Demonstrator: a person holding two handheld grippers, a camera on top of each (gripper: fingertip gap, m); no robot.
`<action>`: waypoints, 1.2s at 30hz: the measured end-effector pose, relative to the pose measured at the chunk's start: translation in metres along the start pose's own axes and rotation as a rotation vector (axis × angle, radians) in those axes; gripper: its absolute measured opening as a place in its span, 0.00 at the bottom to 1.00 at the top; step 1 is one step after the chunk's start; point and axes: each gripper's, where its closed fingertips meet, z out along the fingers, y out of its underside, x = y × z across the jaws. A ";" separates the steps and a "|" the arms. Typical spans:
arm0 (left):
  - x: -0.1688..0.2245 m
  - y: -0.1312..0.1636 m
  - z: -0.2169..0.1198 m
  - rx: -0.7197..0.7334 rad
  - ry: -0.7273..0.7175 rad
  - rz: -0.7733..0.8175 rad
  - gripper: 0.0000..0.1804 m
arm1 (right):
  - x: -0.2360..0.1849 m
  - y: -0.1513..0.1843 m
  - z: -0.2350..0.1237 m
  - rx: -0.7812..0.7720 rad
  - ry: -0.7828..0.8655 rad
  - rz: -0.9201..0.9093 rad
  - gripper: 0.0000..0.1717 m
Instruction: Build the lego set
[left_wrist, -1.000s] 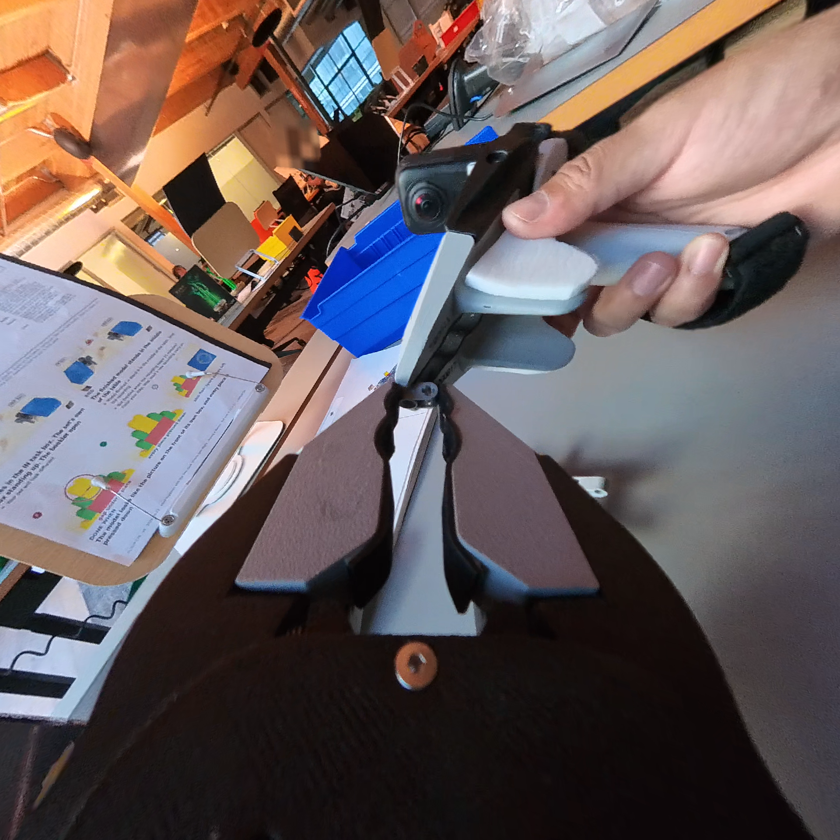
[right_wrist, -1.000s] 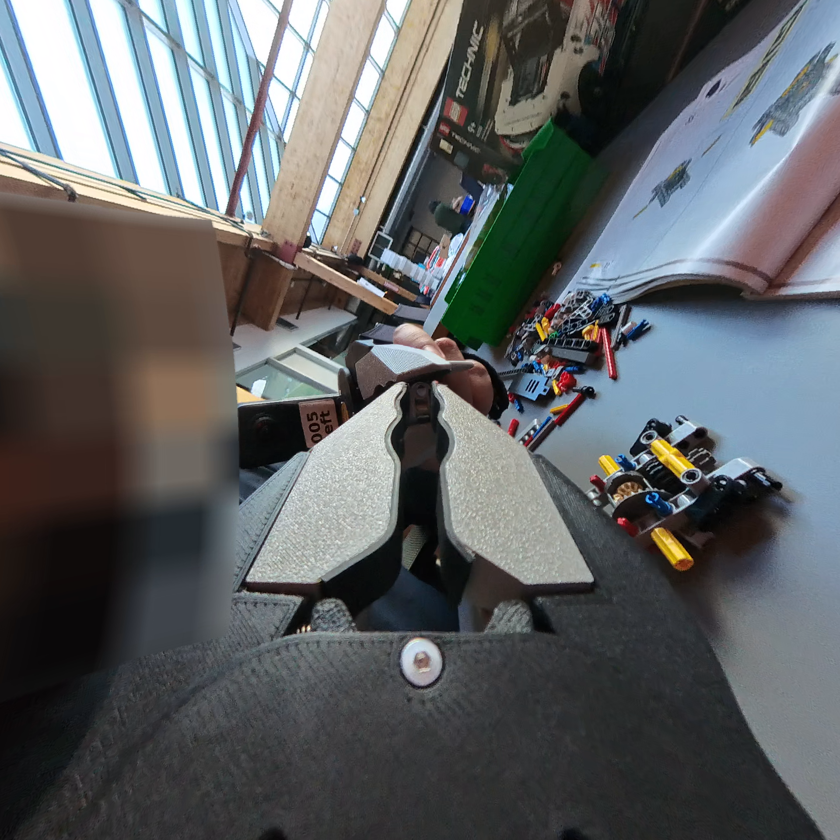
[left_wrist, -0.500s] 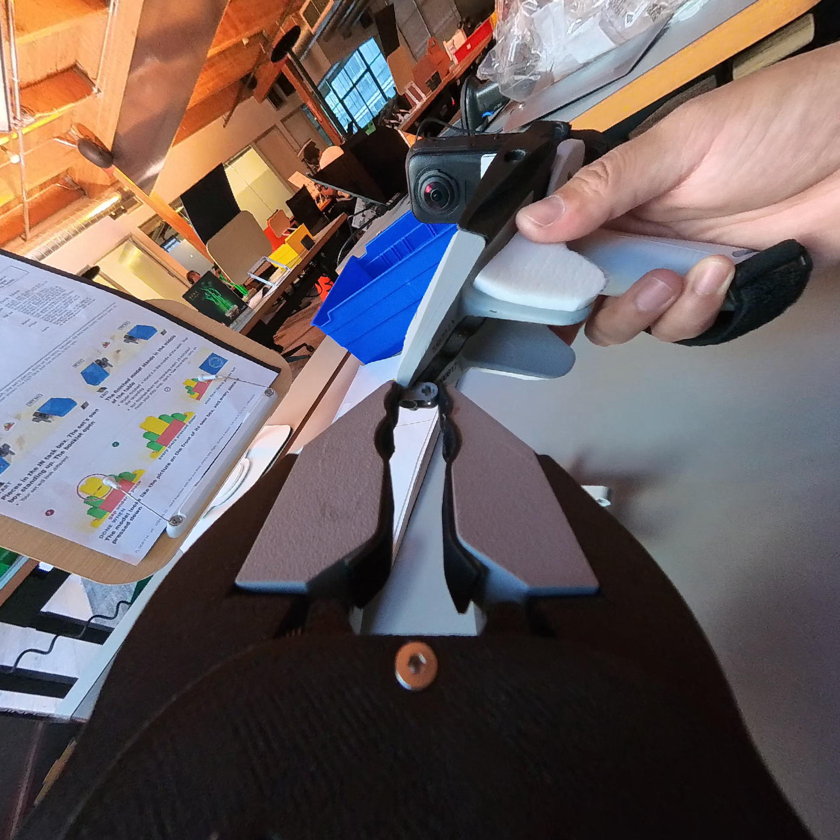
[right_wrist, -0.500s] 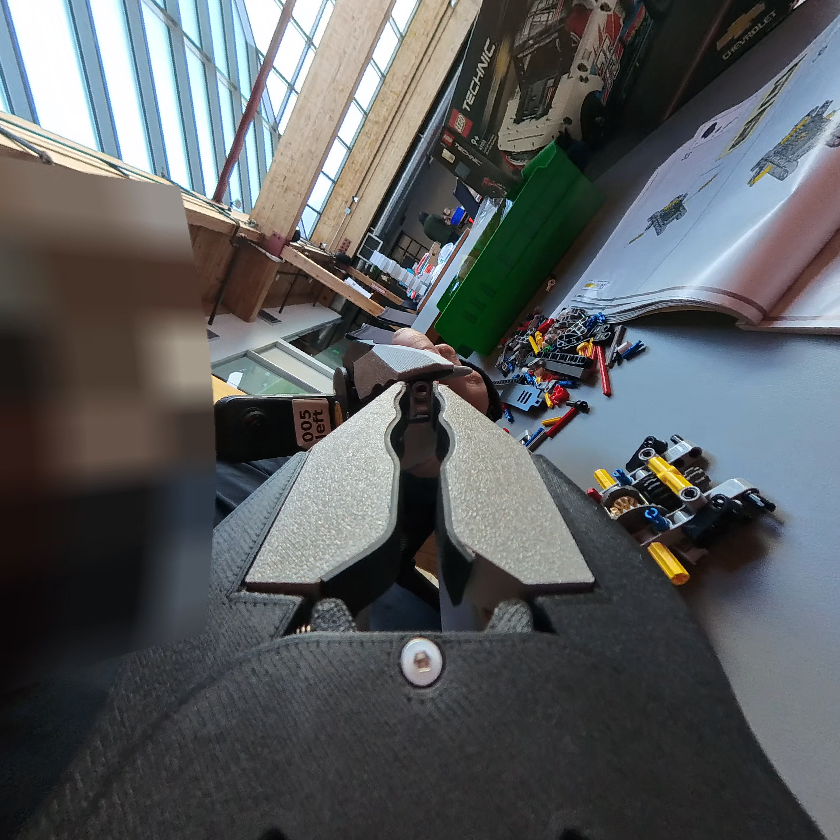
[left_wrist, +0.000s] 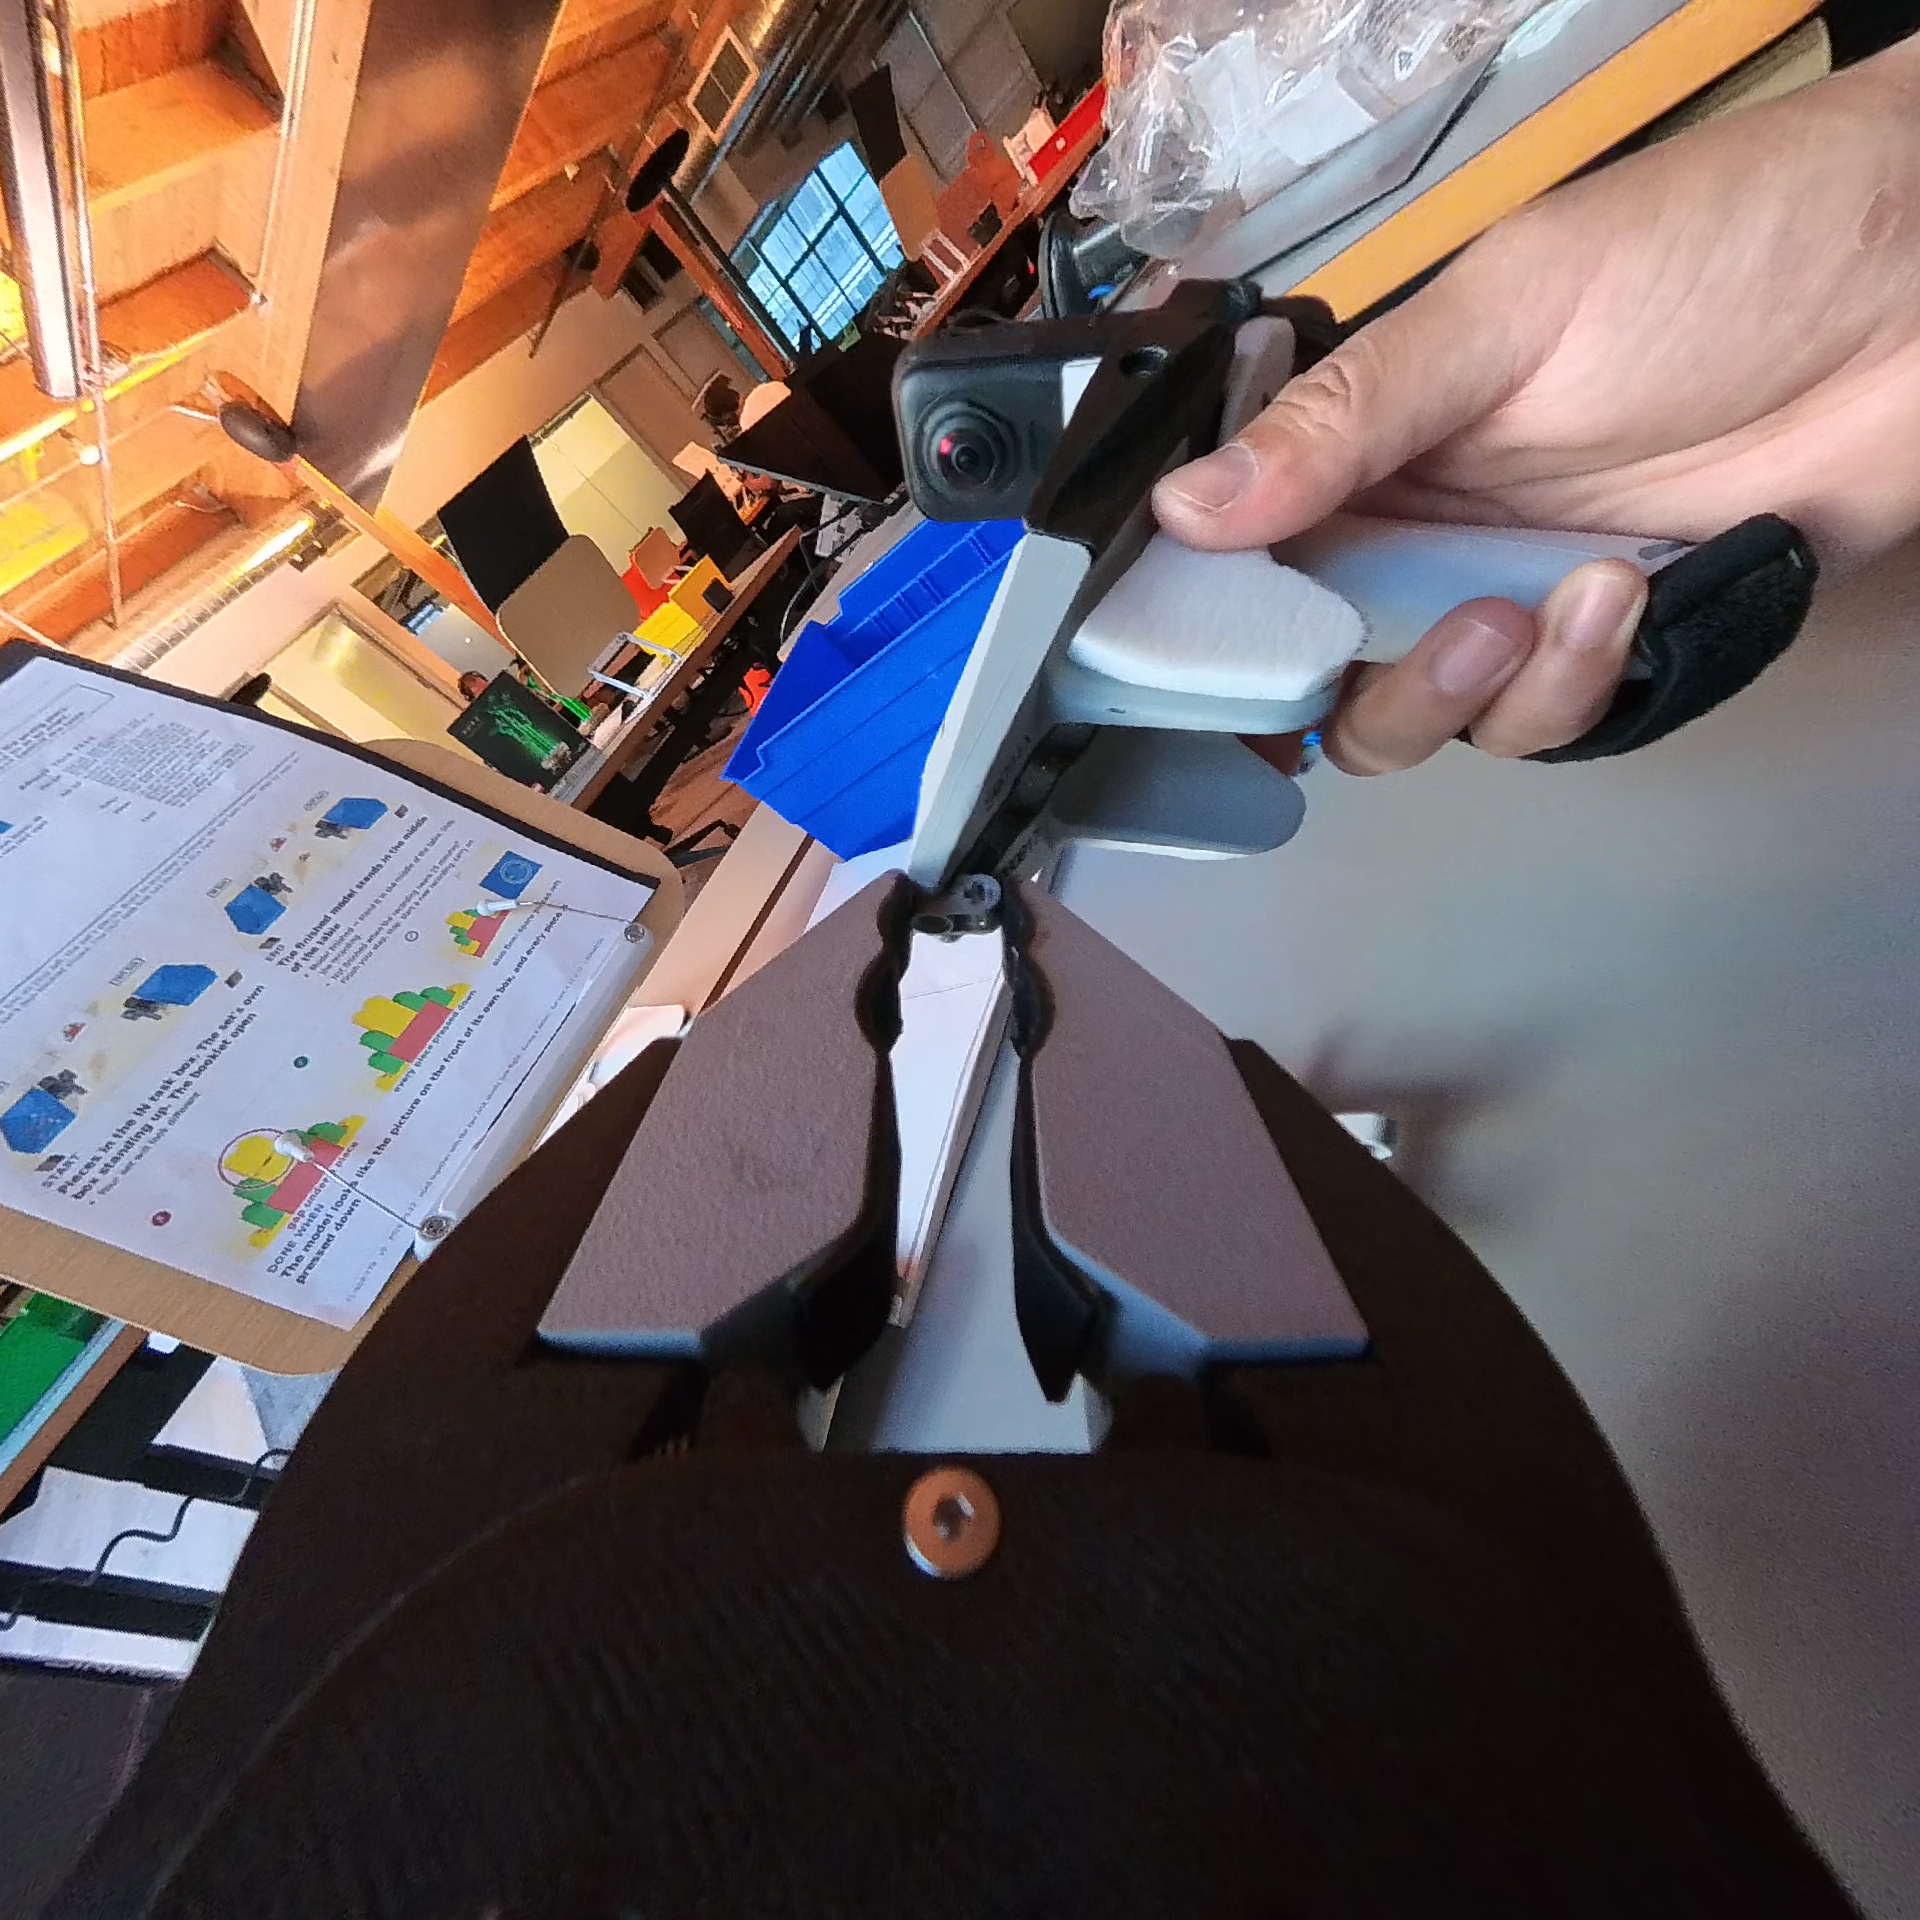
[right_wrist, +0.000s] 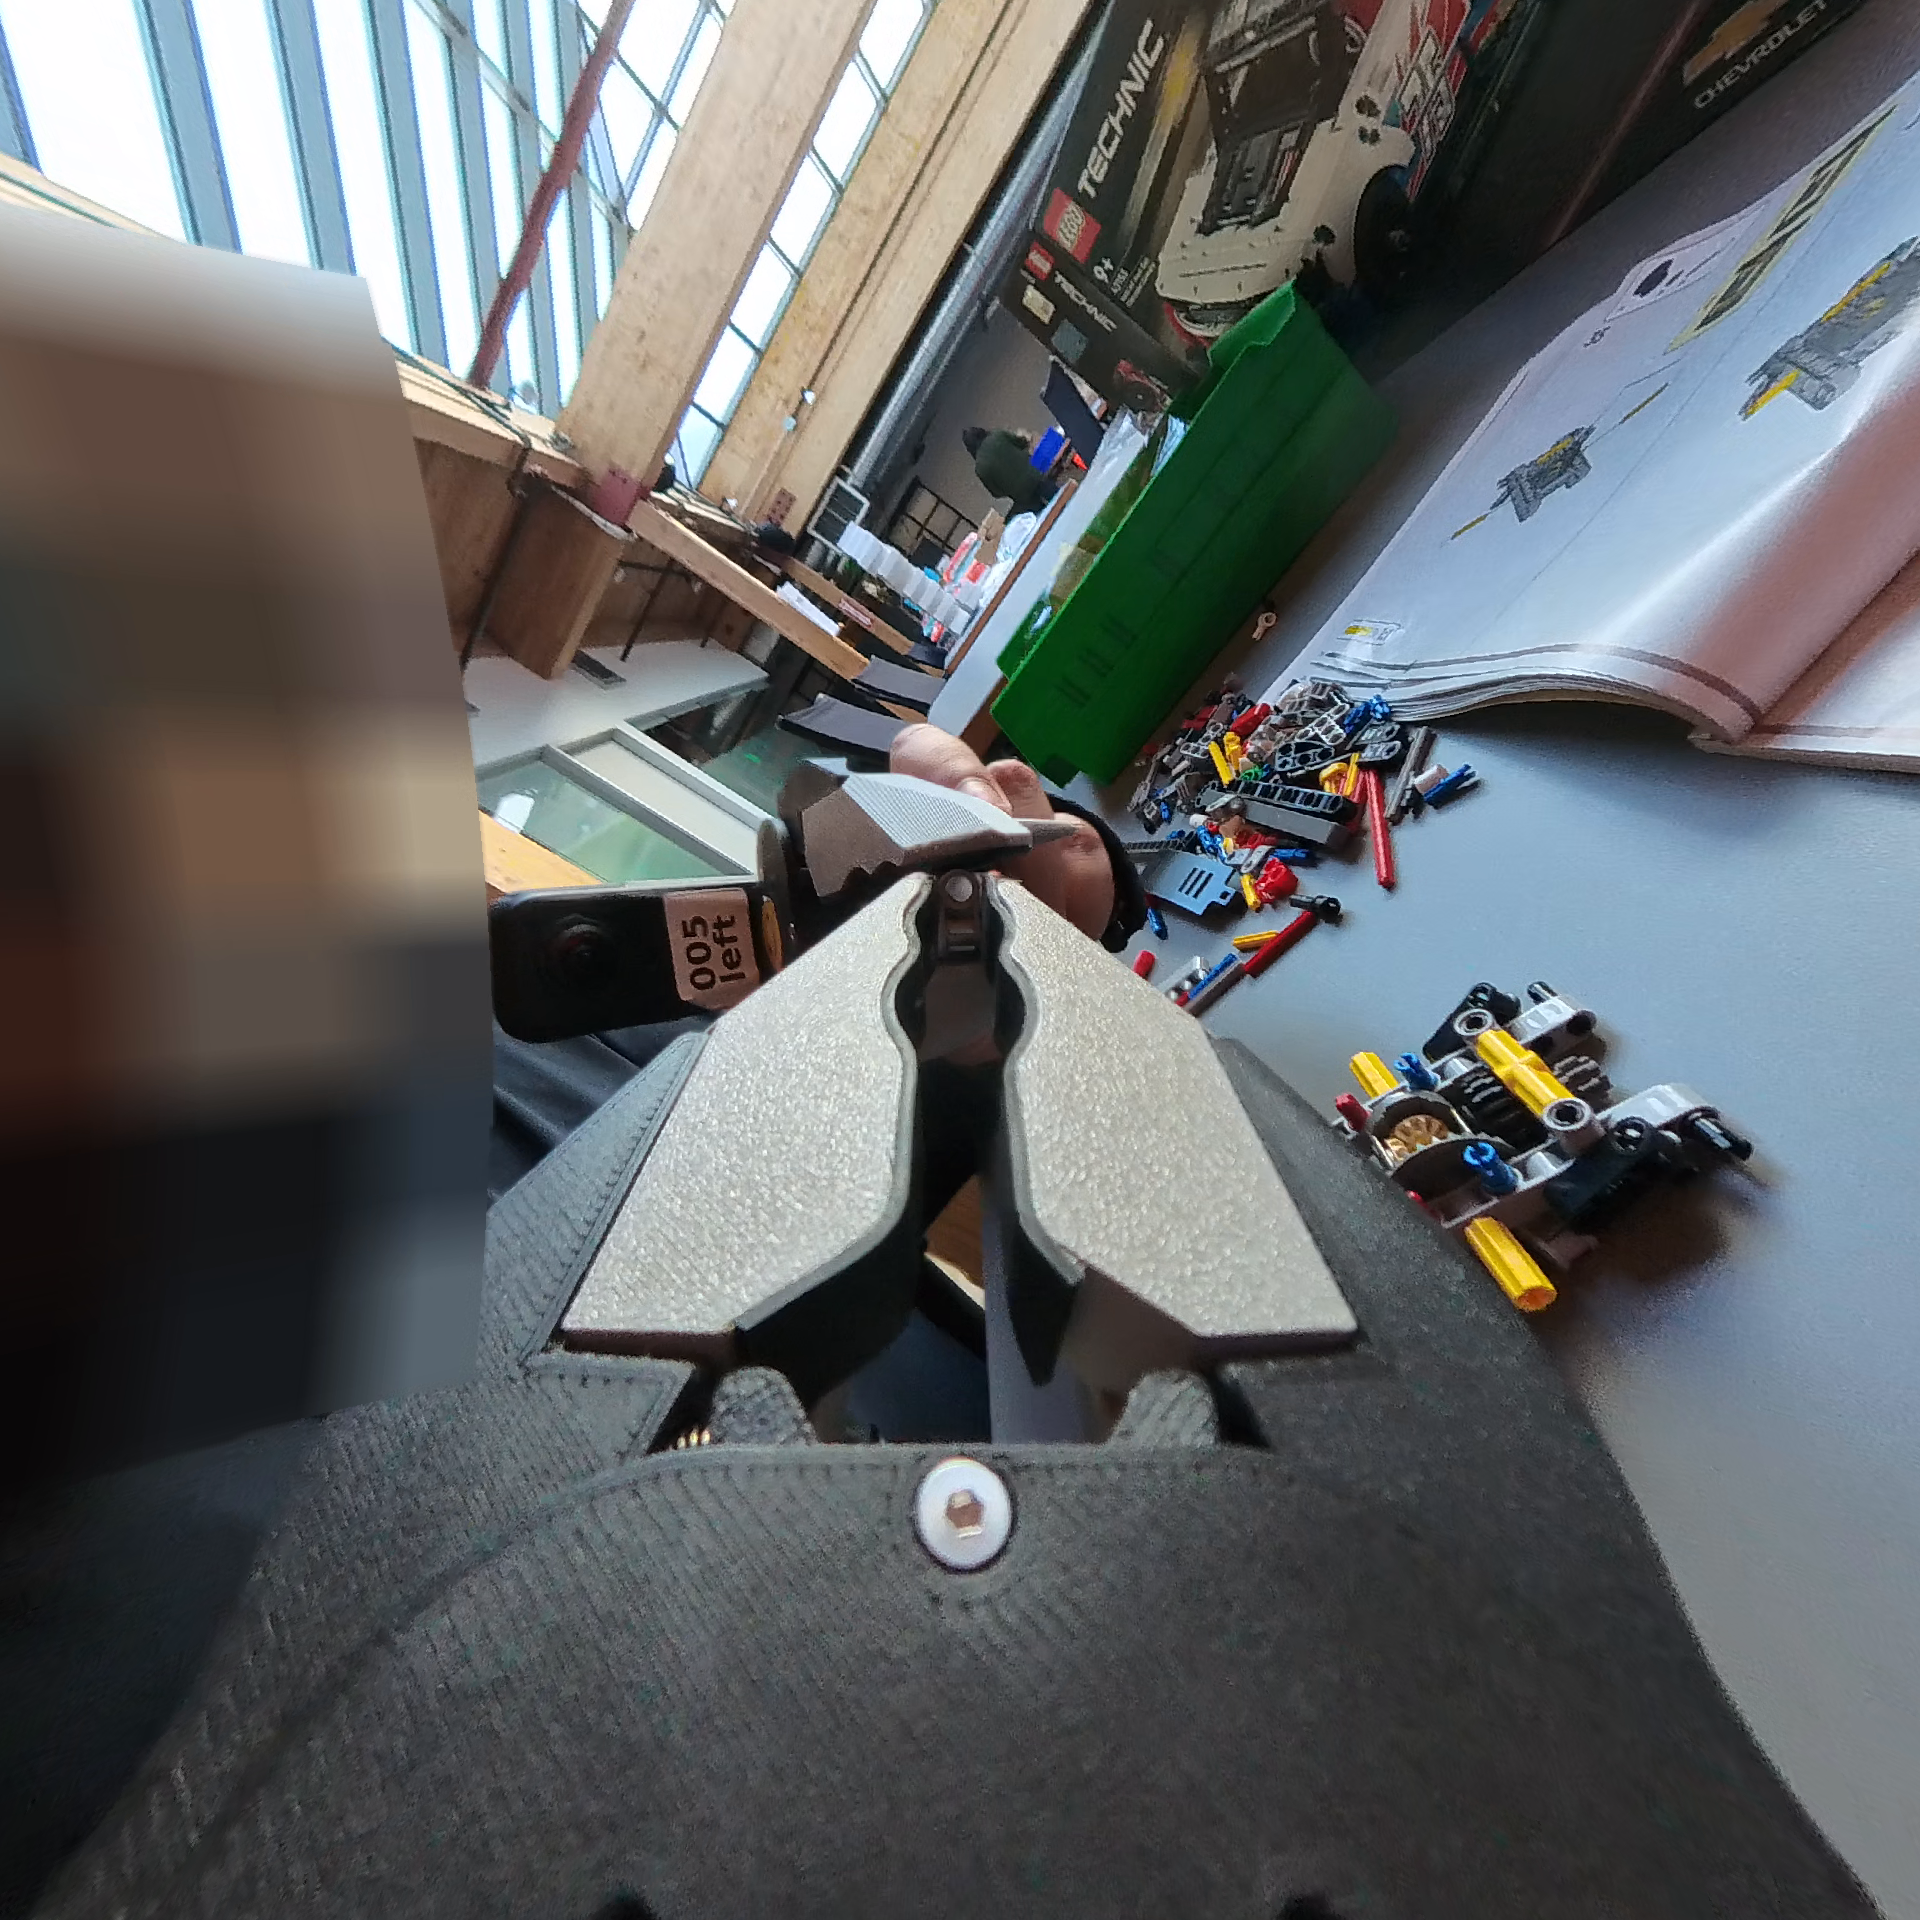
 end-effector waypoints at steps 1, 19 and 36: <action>0.001 0.000 0.000 0.001 0.005 0.000 0.07 | 0.000 0.001 0.000 -0.013 0.009 -0.013 0.03; -0.005 -0.003 -0.002 0.017 -0.023 -0.034 0.07 | -0.005 -0.004 0.003 0.010 0.006 -0.004 0.02; 0.062 0.086 -0.003 -0.368 0.564 -0.284 0.40 | 0.075 0.033 -0.029 -0.657 0.503 -0.608 0.03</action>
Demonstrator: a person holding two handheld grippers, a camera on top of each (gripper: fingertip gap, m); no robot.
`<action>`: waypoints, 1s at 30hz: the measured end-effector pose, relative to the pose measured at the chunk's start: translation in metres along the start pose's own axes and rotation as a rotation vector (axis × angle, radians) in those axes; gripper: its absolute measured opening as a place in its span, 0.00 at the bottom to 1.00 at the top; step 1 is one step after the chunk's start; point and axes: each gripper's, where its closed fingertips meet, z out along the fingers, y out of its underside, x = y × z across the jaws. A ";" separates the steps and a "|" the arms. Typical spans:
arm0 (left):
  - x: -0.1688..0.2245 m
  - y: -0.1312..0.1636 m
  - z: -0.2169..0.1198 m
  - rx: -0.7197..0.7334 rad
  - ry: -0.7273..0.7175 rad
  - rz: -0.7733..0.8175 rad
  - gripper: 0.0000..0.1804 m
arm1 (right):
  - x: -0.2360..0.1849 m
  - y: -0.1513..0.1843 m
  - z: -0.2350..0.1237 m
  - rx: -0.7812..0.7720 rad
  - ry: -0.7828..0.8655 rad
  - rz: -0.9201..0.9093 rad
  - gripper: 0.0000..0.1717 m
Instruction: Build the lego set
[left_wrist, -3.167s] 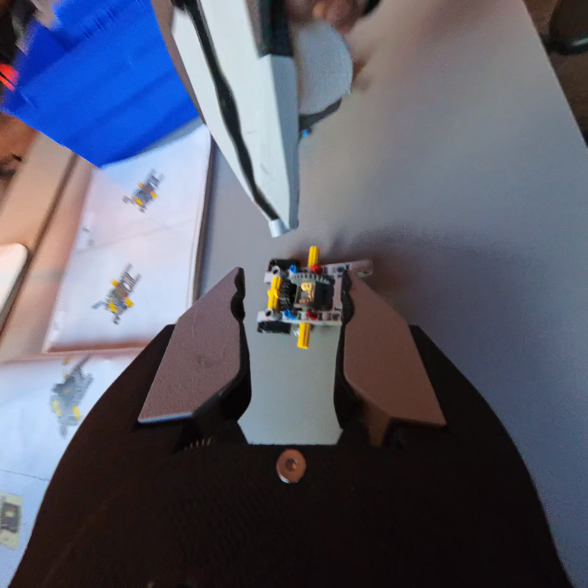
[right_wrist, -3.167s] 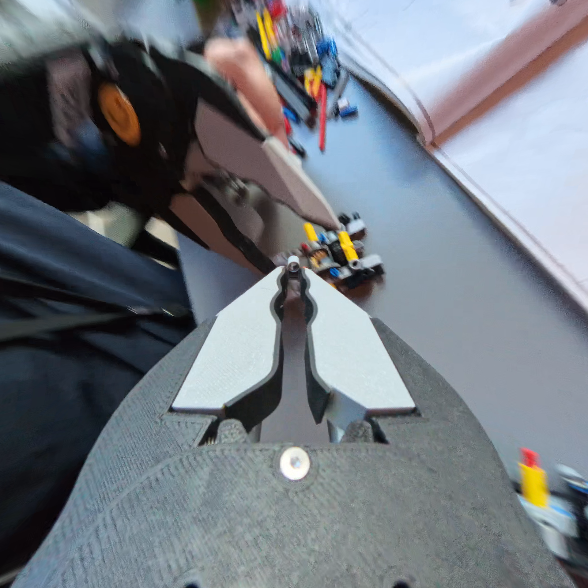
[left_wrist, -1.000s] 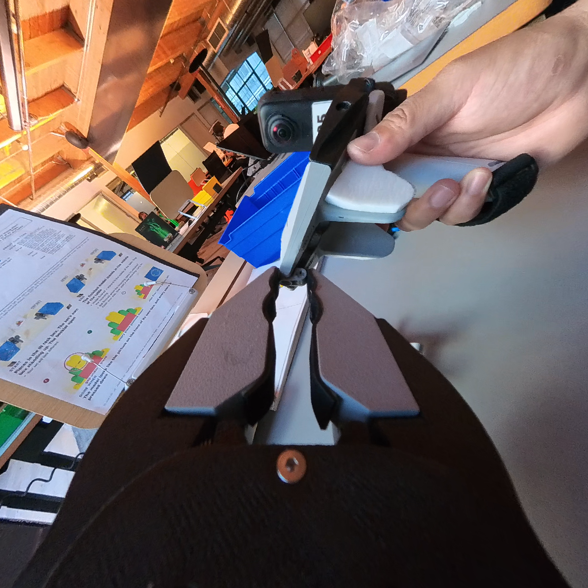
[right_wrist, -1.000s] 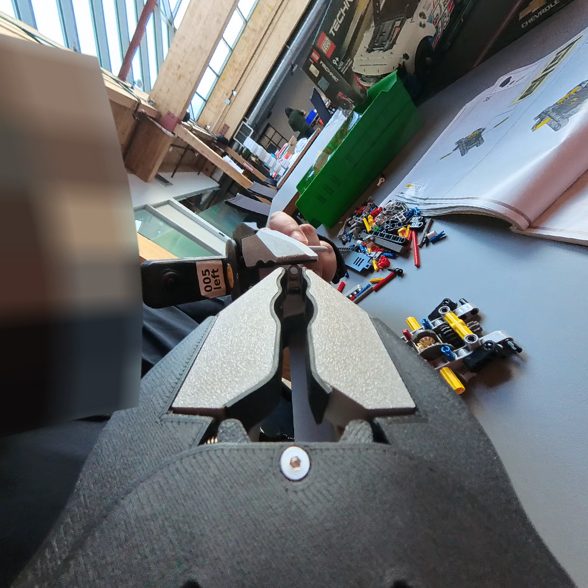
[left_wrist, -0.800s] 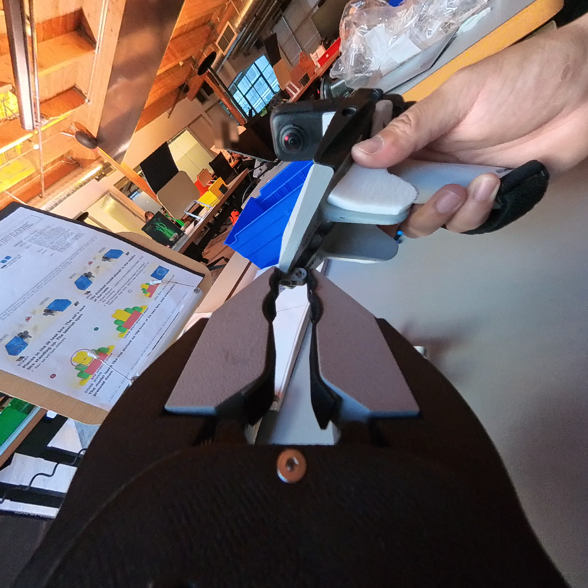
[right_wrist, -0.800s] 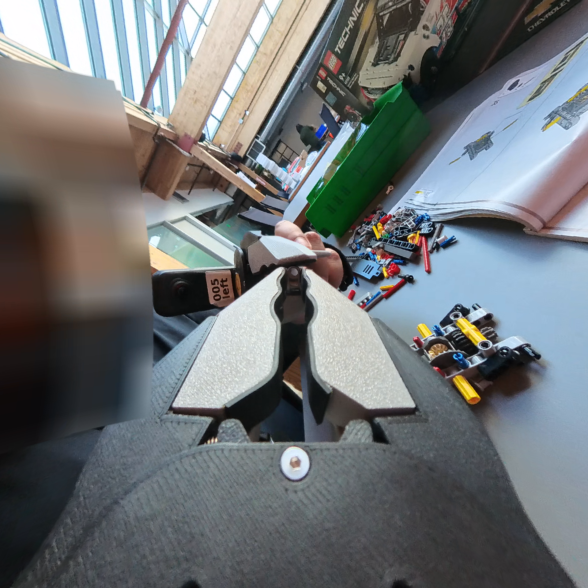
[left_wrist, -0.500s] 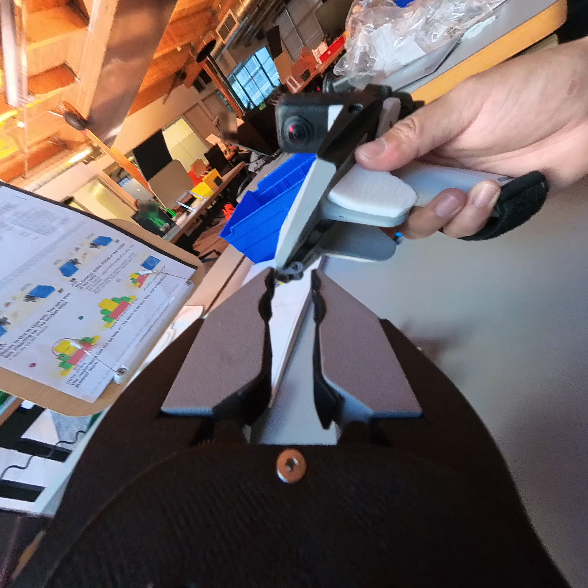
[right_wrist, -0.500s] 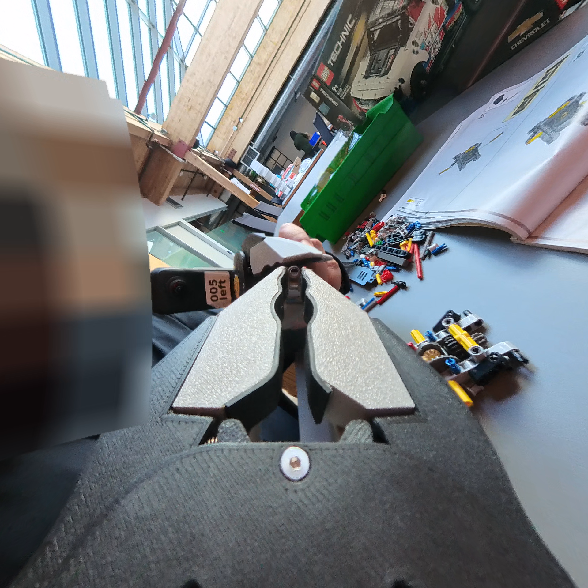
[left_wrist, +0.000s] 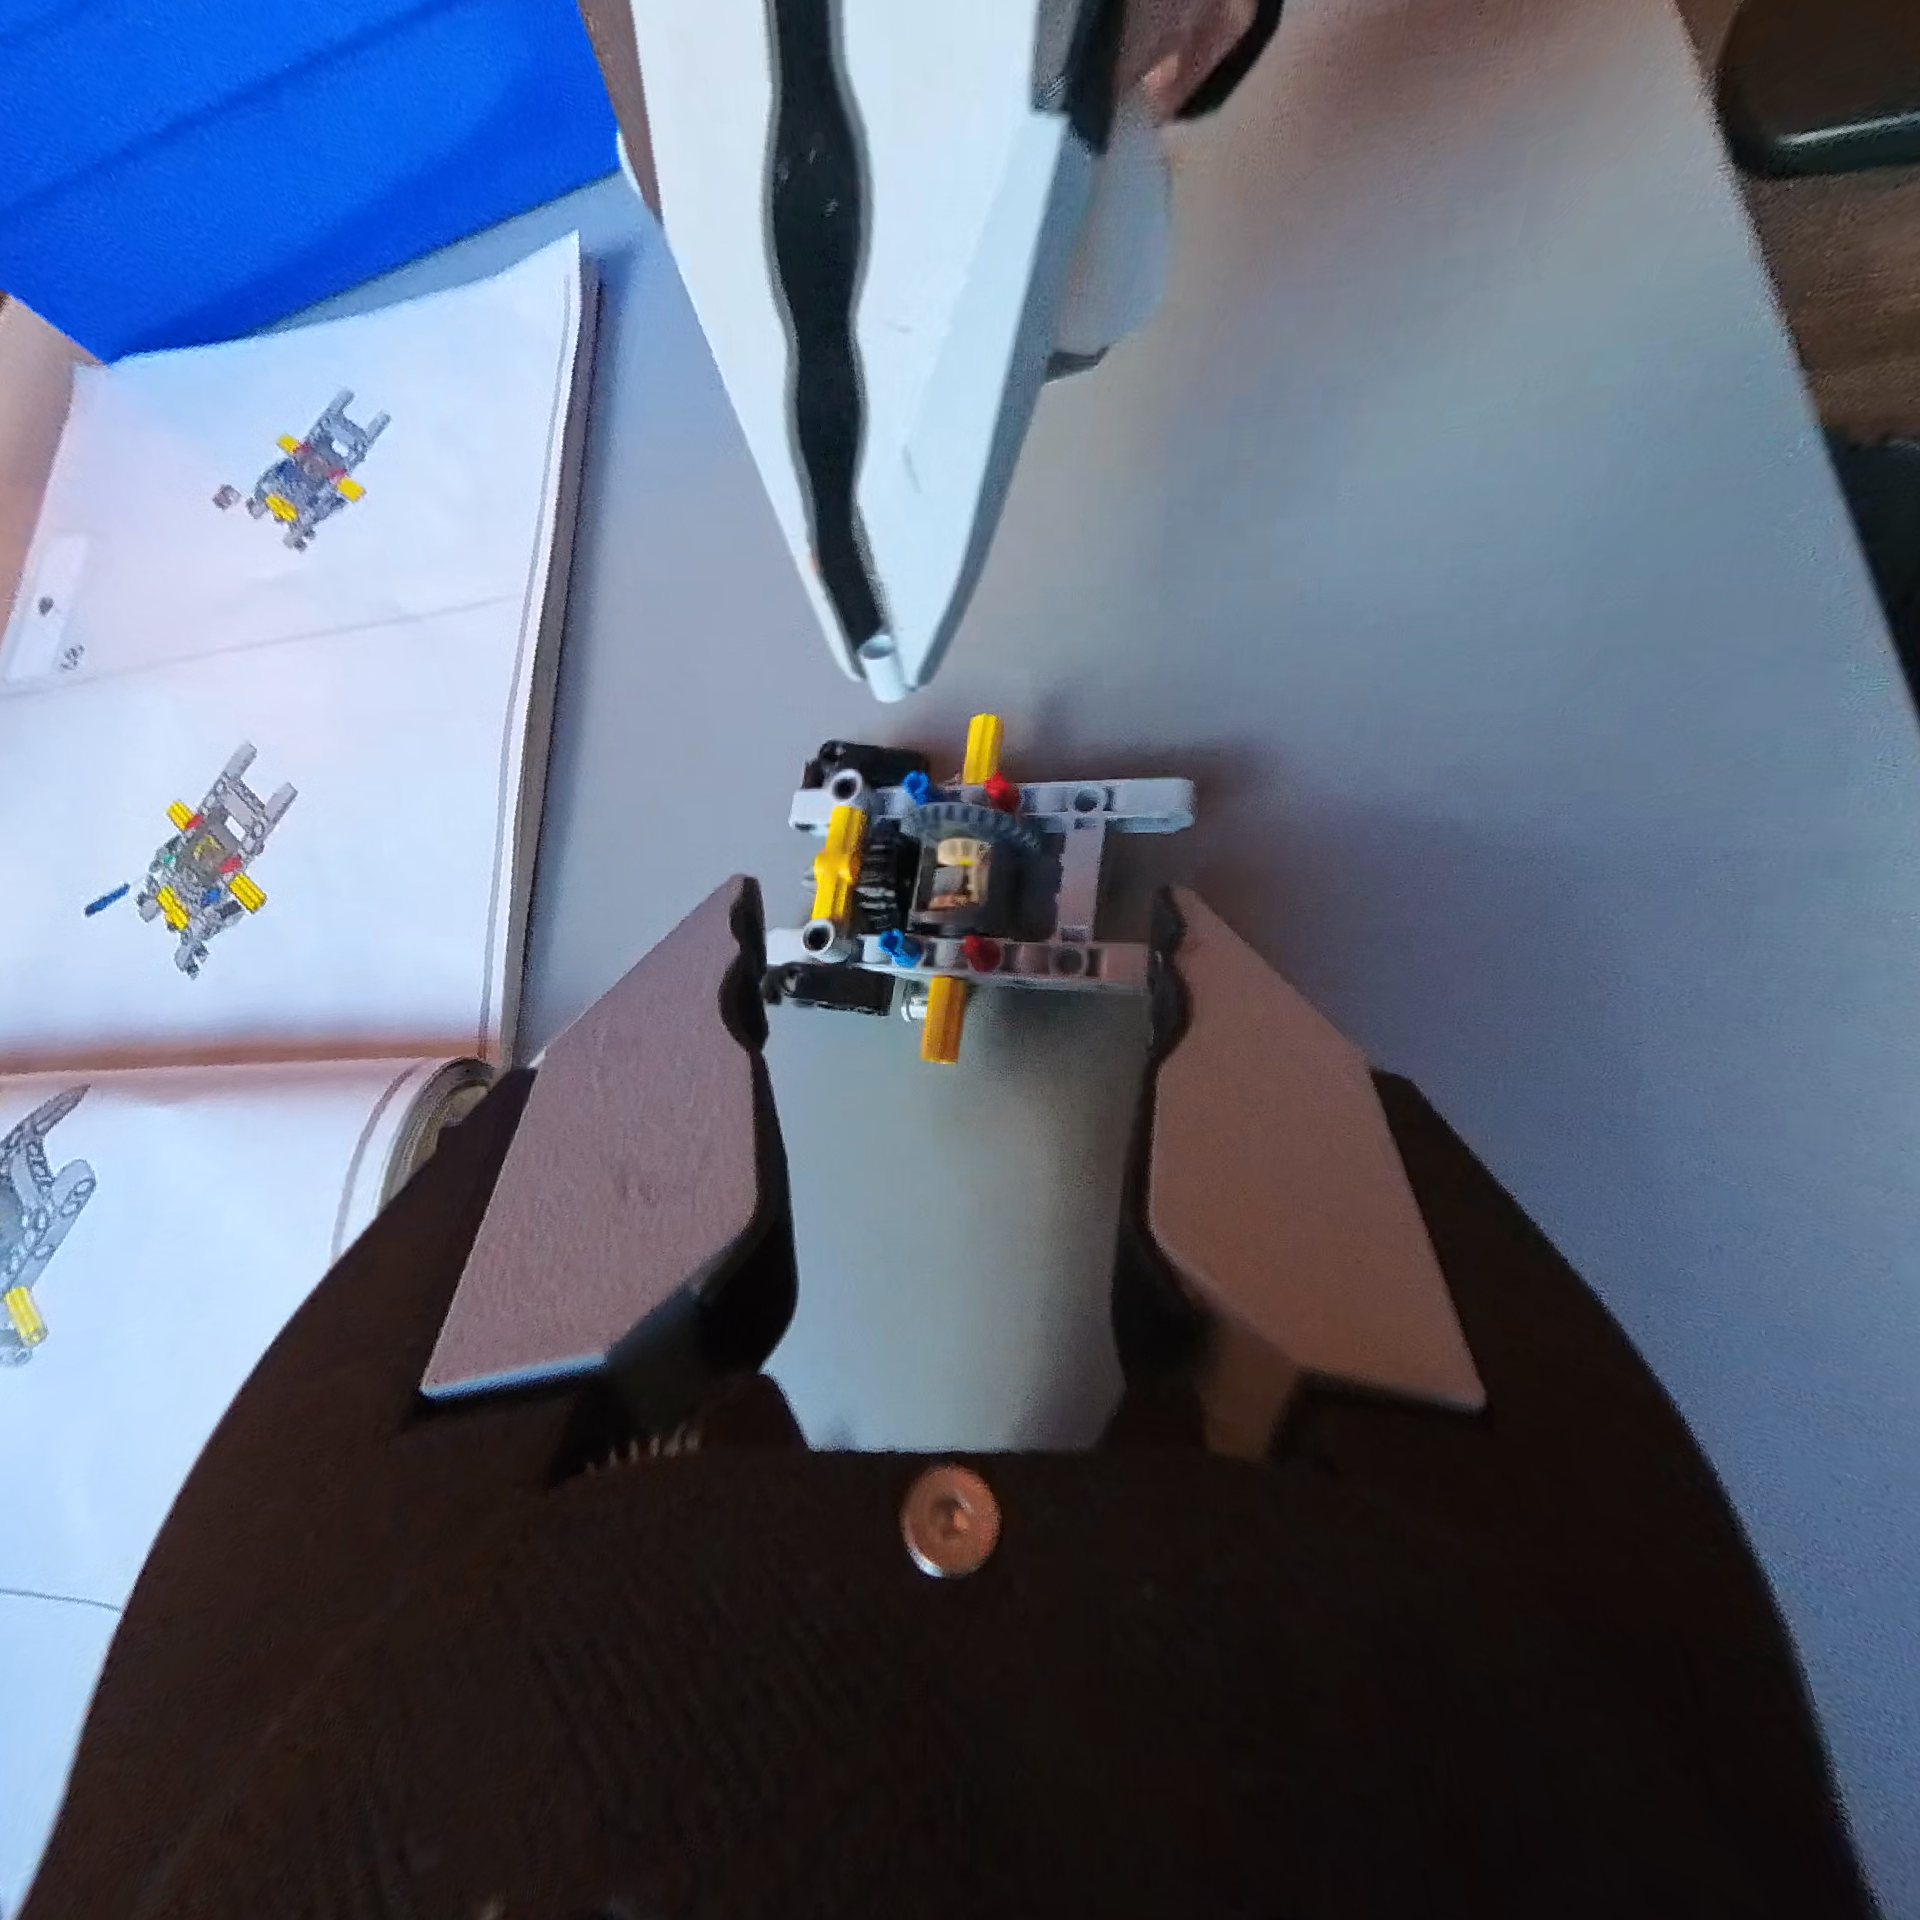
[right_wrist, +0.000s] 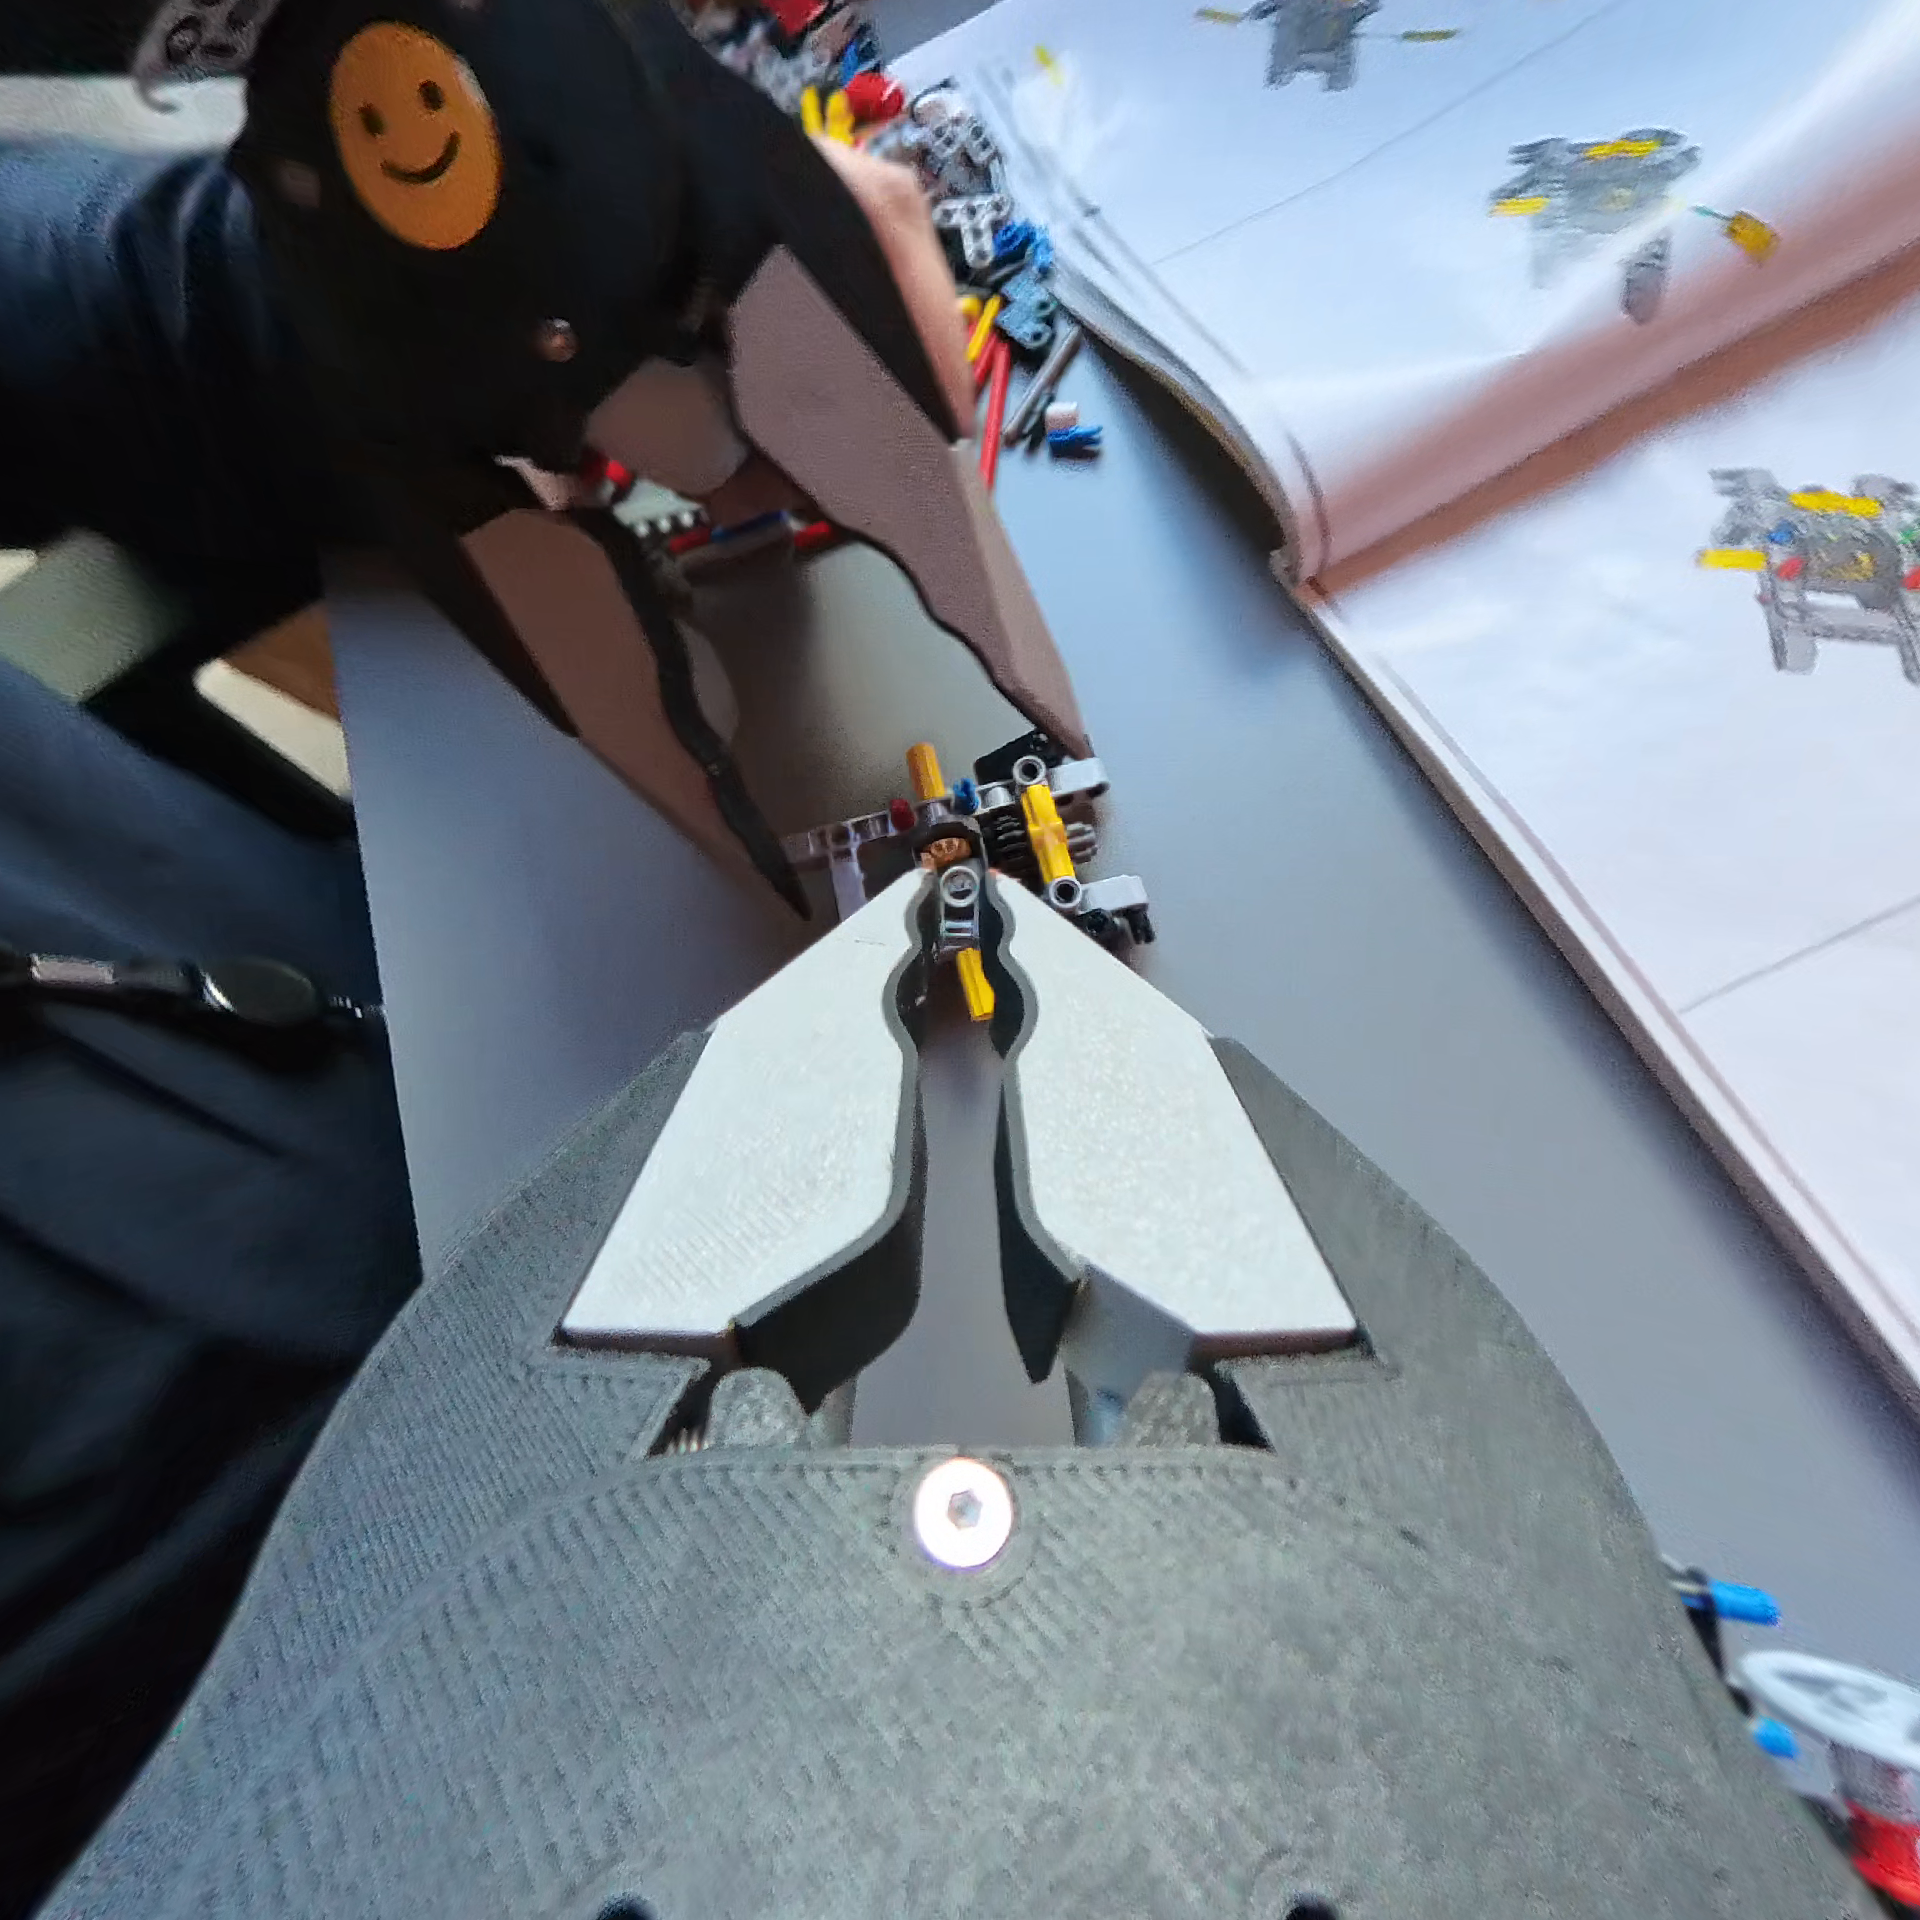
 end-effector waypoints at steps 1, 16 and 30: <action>-0.002 0.003 0.003 -0.016 -0.015 0.000 0.40 | -0.001 0.001 0.001 -0.027 0.001 -0.034 0.03; -0.001 0.005 0.016 -0.036 0.002 -0.006 0.34 | 0.006 0.018 0.018 -0.257 0.061 -0.246 0.03; 0.000 0.004 0.018 -0.033 -0.004 -0.003 0.33 | 0.008 0.020 0.020 -0.429 0.013 -0.289 0.03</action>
